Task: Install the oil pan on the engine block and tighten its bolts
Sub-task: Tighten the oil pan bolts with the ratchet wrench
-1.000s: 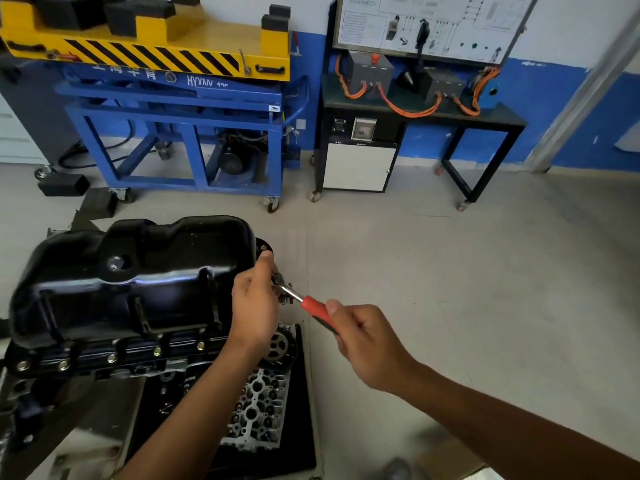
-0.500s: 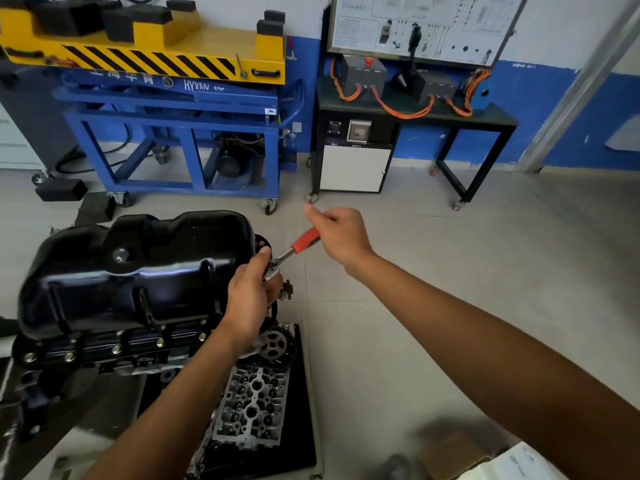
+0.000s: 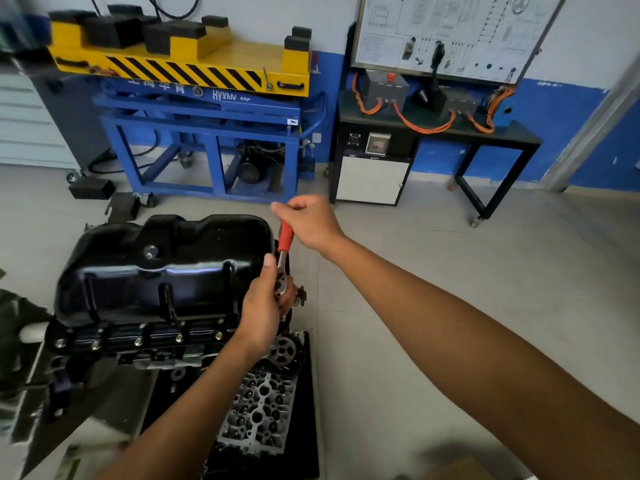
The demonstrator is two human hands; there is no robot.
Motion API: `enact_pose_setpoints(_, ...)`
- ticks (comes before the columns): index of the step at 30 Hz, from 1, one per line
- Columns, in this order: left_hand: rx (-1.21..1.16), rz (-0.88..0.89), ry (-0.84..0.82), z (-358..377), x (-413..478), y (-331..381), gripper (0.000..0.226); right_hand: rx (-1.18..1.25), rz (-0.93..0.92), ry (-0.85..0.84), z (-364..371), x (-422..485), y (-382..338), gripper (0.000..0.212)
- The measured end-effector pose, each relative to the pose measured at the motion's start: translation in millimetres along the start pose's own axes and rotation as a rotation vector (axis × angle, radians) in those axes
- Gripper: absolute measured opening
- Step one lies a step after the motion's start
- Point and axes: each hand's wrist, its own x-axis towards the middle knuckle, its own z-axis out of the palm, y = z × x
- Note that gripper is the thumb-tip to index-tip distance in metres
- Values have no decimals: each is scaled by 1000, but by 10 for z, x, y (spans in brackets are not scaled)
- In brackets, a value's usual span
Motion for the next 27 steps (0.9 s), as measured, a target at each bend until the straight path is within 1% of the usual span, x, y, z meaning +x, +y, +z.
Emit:
enact_pose_setpoints(3,38,13,63,-6,26,27,59,37,74,96,-266,-127,227,42)
enact_pose_setpoints(6,121,49,131,71,56,12,59,99,135,167,-484,-398,468,39)
enact_pose_setpoints(10,184,53,183,152,127,-26,58,136,209,203,-629,-891,659,48)
enact_pose_setpoints(13,163,-2,150,182,144,-13,59,117,223,181,-662,-1321,692,56)
enact_pose_setpoints(16,155,-36,128,206,122,9,54,90,143,111,-648,-1736,638,58)
enact_pose_setpoints(18,130,-52,146,214,98,22,45,115,94,78,-609,-1944,578,58)
enact_pose_setpoints(21,89,-59,192,181,75,31,41,159,86,54,-527,-2078,486,57)
enact_pose_setpoints(23,87,-73,212,161,76,25,39,153,102,107,-480,-2053,451,61)
enact_pose_setpoints(27,74,-142,263,160,120,3,34,155,114,324,-491,-1844,481,62)
